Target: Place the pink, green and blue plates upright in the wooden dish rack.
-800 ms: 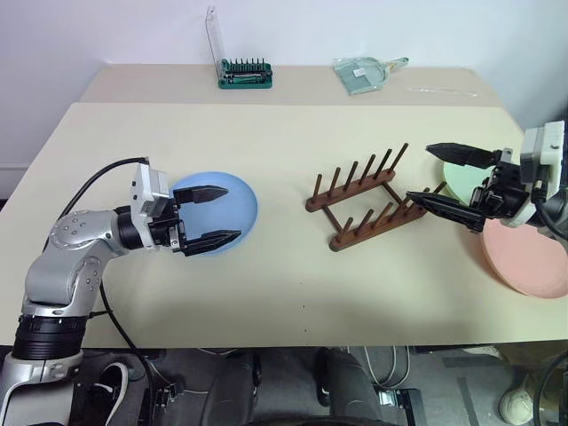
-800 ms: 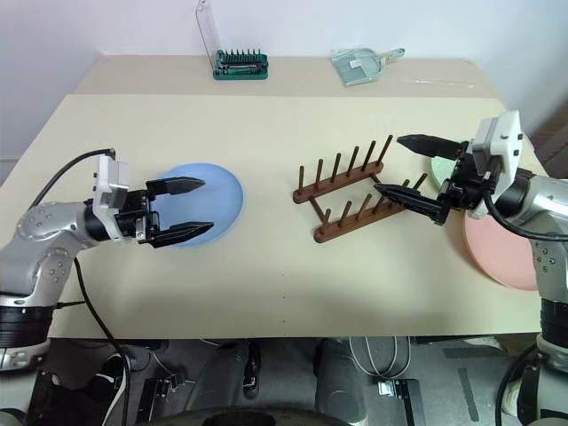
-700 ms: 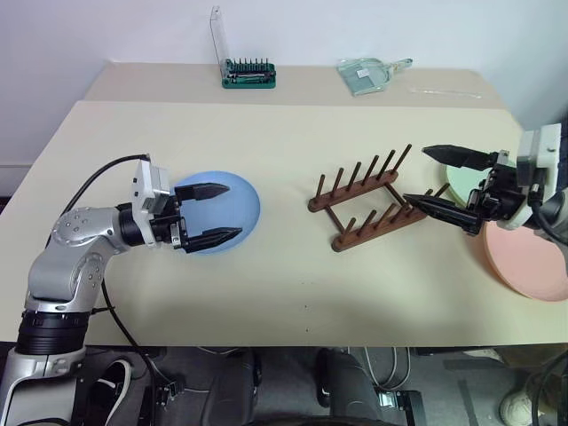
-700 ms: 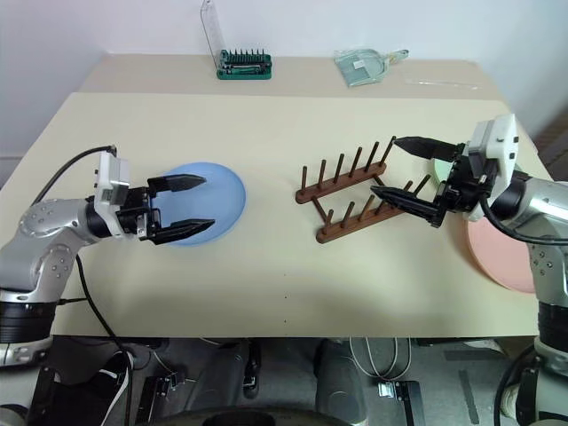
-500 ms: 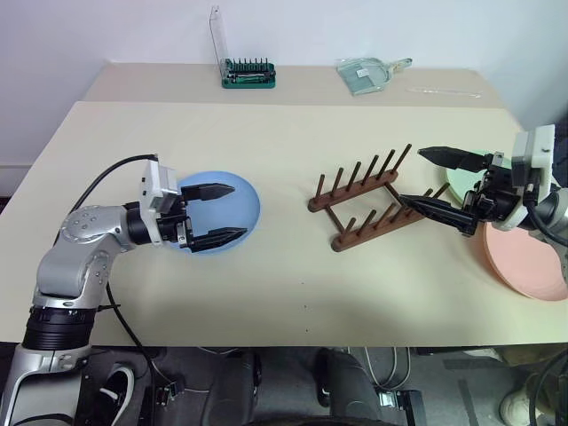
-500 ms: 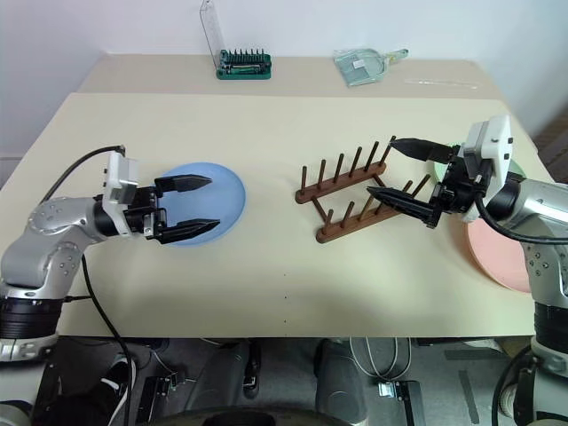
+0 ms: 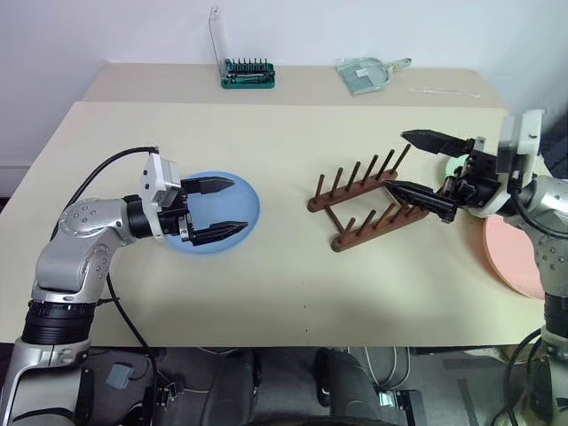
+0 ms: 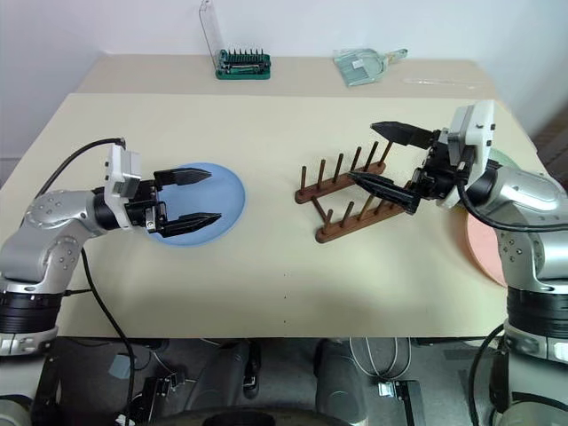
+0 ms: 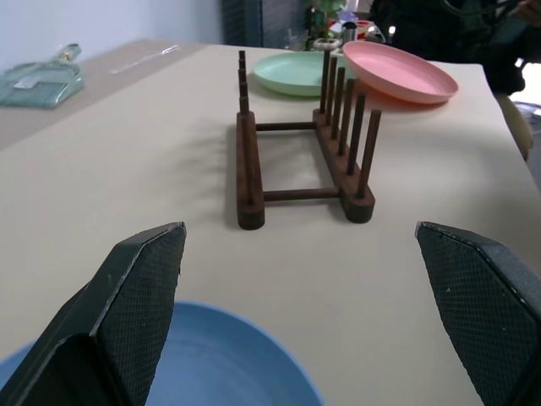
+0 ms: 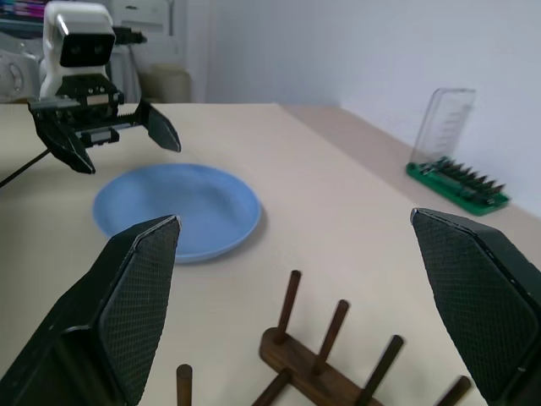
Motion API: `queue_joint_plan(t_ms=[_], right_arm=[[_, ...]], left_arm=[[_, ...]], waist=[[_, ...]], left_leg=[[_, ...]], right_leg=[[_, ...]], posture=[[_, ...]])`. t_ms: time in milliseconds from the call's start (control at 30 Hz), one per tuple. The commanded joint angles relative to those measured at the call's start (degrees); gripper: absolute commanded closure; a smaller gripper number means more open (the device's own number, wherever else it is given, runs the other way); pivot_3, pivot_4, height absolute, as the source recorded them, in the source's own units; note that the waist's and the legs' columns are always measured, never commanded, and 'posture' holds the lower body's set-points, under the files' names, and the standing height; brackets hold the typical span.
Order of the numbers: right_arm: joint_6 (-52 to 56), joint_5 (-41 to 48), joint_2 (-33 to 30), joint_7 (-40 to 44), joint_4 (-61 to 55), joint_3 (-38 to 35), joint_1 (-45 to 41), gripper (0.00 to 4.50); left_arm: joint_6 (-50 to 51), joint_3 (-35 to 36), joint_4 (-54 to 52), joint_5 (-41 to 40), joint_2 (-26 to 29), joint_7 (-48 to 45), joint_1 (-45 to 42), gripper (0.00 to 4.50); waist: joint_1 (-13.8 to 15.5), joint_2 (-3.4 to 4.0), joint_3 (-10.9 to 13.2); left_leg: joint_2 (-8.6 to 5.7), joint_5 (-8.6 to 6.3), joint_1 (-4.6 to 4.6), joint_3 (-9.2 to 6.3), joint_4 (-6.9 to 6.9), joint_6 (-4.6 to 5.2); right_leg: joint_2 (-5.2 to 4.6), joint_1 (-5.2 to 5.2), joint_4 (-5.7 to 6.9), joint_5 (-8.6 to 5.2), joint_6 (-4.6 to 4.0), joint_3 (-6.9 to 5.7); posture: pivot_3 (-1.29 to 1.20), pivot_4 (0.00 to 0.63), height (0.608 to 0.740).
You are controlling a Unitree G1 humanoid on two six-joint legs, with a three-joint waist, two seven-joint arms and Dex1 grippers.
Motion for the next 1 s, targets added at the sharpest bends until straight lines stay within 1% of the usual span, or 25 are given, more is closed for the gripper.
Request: queue_joint_plan(t_ms=[33,167,267,300,367,433,500,567,633,700,767,867,933,1000], right_arm=[[-1.3,0.4,-0.2,0.3,-0.7,-1.8,0.1,0.04],[-1.8,-0.1,0.1,-0.3,-1.0,-1.7,0.4,0.04],[-2.4,-0.2,0.2,-1.0,-1.4,-2.8,1.4,0.04],[-2.4,-0.2,0.4,-1.6,-1.9,-2.7,1.5,0.04],[-2.5,-0.2,0.0,-2.4,-2.9,-3.9,2.9,0.04],[-2.5,0.3,-0.6,-3.0,-4.3,-6.0,5.4,0.04],[-2.5,0.5,-0.7,-3.6,-5.6,-7.3,7.2,0.04],[-2.8,0.5,-0.3,-4.3,-6.6,-8.3,8.7,0.04],[-3.0,0.4,0.1,-5.0,-7.5,-8.6,9.7,0.04],[-3.2,0.4,0.6,-5.7,-8.3,-8.8,10.5,0.04],[-3.5,0.5,1.0,-6.2,-8.9,-8.9,11.2,0.04],[-4.1,0.4,1.1,-6.7,-9.1,-9.0,11.8,0.04],[-4.4,0.4,1.1,-6.8,-8.8,-9.1,11.9,0.04],[-4.8,0.2,1.2,-6.9,-8.6,-8.9,11.9,0.04]], left_arm=[[1.4,-0.2,-2.5,-0.7,0.7,0.4,-0.9,0.00],[5.5,-3.1,-2.5,-1.3,-0.1,0.2,-3.3,0.00],[6.9,-9.7,-4.2,1.7,-4.8,4.0,-4.4,0.00],[7.4,-10.7,-4.4,2.0,-5.7,4.6,-4.6,0.00],[9.7,-15.2,-3.9,3.6,-9.2,6.5,-6.7,0.00],[10.5,-21.1,-1.6,8.8,-12.0,9.2,-8.9,0.00],[9.2,-24.5,0.4,13.8,-13.4,11.9,-9.7,0.00],[9.8,-27.0,0.7,16.1,-15.1,13.7,-10.1,0.00],[10.7,-28.6,0.7,17.7,-16.1,14.7,-10.2,0.00],[12.5,-29.1,3.1,19.4,-18.7,17.7,-11.3,0.00],[11.7,-29.6,5.8,22.2,-20.9,20.5,-12.7,0.00],[12.1,-28.6,9.9,23.5,-24.6,23.7,-14.4,0.00],[10.3,-28.5,13.6,24.4,-25.9,23.7,-16.0,0.00],[8.8,-29.1,15.2,24.1,-26.4,21.0,-16.6,0.00]], waist=[[0.0,0.00,0.0],[-0.1,0.00,0.0],[0.1,0.01,0.0],[0.1,0.01,0.0],[0.0,0.01,0.0],[0.2,0.01,0.0],[0.0,0.01,0.0],[-0.3,0.05,0.0],[-0.3,0.05,0.0],[-0.1,0.08,0.0],[0.1,0.07,0.0],[0.1,0.07,0.0],[0.1,0.07,0.0],[0.0,0.07,0.0]], left_leg=[[0.00,0.00,-0.01,0.00,0.00,0.00],[0.00,0.00,0.02,0.00,0.00,0.00],[-0.01,0.00,0.02,0.00,0.00,0.00],[-0.02,0.00,0.02,0.00,0.01,0.00],[-0.02,0.00,0.01,0.00,0.02,0.00],[-0.02,0.00,0.01,-0.03,0.02,0.00],[-0.04,0.00,0.02,-0.02,0.03,0.00],[-0.03,0.00,0.05,-0.02,0.02,0.00],[-0.02,0.00,0.08,-0.01,0.00,0.00],[-0.02,0.00,0.09,-0.02,0.00,0.00],[-0.03,0.00,0.08,-0.02,0.03,0.00],[-0.05,0.00,0.05,-0.03,0.05,0.01],[-0.05,0.00,0.05,-0.03,0.05,0.01],[-0.05,0.00,0.06,-0.03,0.05,0.01]], right_leg=[[0.00,0.00,0.00,0.00,0.00,0.00],[0.00,0.00,0.04,0.00,0.00,0.00],[0.00,0.01,0.02,0.00,0.00,0.00],[0.00,0.04,0.01,0.00,0.00,0.00],[0.00,0.04,0.00,0.00,0.01,0.00],[0.01,0.04,0.03,0.00,0.01,-0.01],[0.00,0.06,0.03,0.00,0.01,-0.01],[0.01,0.06,0.02,0.00,0.01,0.01],[0.02,0.05,0.04,0.00,0.00,0.02],[0.02,0.04,0.04,0.00,0.00,0.03],[0.02,0.05,0.04,0.00,0.00,0.03],[0.00,0.08,0.02,0.00,0.01,0.03],[0.00,0.08,0.02,0.00,0.01,0.03],[0.01,0.08,0.03,0.00,0.01,0.02]], posture=[[0.00,0.150,0.724],[0.00,0.150,0.724],[0.00,0.150,0.724],[0.00,0.150,0.724],[0.00,0.150,0.724],[0.00,0.150,0.724],[0.00,0.150,0.724],[0.00,0.150,0.724],[0.00,0.150,0.724],[0.00,0.150,0.724],[0.00,0.150,0.724],[0.00,0.150,0.724],[0.00,0.150,0.724],[0.00,0.150,0.724]])
